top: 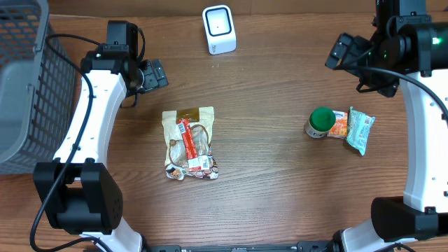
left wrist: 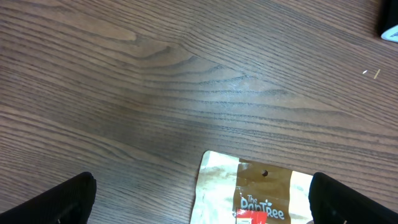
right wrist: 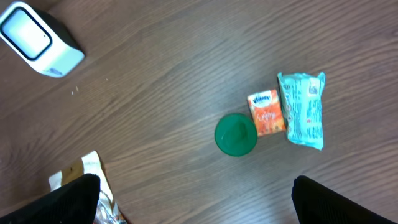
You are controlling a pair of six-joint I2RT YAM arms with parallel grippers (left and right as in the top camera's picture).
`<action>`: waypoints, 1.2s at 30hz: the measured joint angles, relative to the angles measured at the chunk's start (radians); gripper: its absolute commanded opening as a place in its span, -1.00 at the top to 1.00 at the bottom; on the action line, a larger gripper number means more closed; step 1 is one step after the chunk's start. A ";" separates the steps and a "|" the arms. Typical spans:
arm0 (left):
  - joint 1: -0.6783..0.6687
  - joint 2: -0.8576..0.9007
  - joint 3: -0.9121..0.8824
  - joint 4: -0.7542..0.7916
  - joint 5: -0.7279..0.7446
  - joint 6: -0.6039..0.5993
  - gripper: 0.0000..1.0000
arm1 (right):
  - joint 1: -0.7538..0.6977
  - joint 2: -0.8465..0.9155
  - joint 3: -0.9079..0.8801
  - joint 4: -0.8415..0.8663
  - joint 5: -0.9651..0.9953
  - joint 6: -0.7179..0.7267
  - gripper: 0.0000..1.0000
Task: Scan the item barcode
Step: 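Move the right gripper left over the Pantree snack bag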
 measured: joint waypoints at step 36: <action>0.000 0.000 0.000 0.000 0.000 0.000 -0.99 | 0.142 0.000 -0.220 0.163 -0.320 0.072 -0.68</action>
